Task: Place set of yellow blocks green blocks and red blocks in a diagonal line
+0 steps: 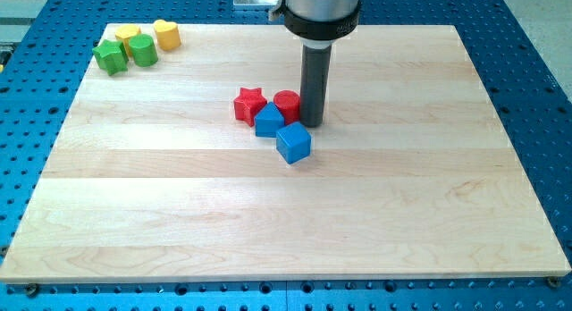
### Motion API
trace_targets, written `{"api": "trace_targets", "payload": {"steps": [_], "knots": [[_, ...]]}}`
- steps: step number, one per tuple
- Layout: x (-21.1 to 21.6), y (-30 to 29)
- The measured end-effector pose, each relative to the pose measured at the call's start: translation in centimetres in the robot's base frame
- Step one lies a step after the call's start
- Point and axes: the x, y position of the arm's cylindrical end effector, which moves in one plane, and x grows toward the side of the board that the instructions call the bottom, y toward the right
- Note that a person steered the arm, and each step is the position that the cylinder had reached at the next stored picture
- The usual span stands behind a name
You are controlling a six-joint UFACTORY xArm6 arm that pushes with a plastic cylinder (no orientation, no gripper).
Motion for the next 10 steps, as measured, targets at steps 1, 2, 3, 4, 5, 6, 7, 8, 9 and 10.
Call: {"api": "trace_targets", "payload": {"steps": [1, 2, 3, 4, 5, 6, 7, 8, 9, 10], "knots": [[7.0, 4.7], [8.3, -1.5], [5.3, -3.9], [4.2, -3.4], [5.1, -2.1], [11.5, -15.0], [10.5, -27.8], [8.6, -33.6], [8.3, -33.6], [8.3, -33.6]]}}
